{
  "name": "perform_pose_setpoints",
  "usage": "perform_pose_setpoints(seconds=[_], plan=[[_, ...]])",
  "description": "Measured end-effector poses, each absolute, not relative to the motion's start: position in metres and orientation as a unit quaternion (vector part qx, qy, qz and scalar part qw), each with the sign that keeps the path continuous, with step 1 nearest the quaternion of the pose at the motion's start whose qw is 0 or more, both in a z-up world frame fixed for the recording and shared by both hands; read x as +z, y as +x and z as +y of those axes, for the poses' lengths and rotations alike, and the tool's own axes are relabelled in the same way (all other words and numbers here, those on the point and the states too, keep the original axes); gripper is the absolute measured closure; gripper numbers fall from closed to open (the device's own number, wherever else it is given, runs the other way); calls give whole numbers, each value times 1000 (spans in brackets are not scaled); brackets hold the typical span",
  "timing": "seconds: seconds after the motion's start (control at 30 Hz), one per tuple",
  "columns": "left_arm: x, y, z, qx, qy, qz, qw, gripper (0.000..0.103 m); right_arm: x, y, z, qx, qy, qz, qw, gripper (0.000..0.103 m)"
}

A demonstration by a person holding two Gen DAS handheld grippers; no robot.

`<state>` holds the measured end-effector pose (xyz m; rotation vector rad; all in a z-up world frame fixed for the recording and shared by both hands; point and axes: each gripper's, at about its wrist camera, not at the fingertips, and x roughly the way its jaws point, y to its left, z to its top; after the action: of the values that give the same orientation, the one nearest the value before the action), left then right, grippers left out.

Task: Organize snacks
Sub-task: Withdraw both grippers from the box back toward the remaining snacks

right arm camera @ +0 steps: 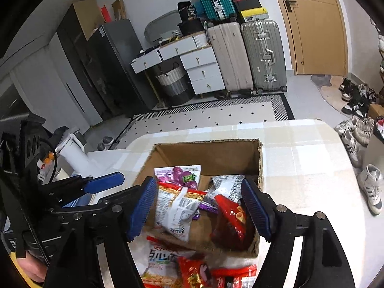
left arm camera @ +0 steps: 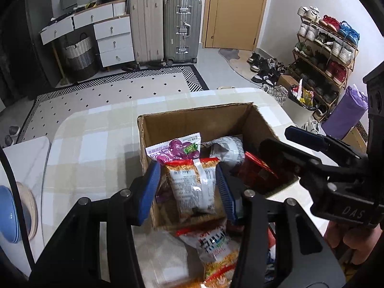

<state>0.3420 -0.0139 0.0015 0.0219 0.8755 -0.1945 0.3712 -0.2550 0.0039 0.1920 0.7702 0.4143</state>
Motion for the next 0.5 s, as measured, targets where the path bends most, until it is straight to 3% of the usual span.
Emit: perform_pose_setpoints(seconds=[0.33, 0.5], plan=[[60, 265, -13, -94, 6, 378, 921, 44, 53, 305, -258, 212, 85, 329, 916, 28], [94, 205, -10, -101, 0, 338, 936, 39, 84, 252, -258, 227, 77, 291, 926, 20]])
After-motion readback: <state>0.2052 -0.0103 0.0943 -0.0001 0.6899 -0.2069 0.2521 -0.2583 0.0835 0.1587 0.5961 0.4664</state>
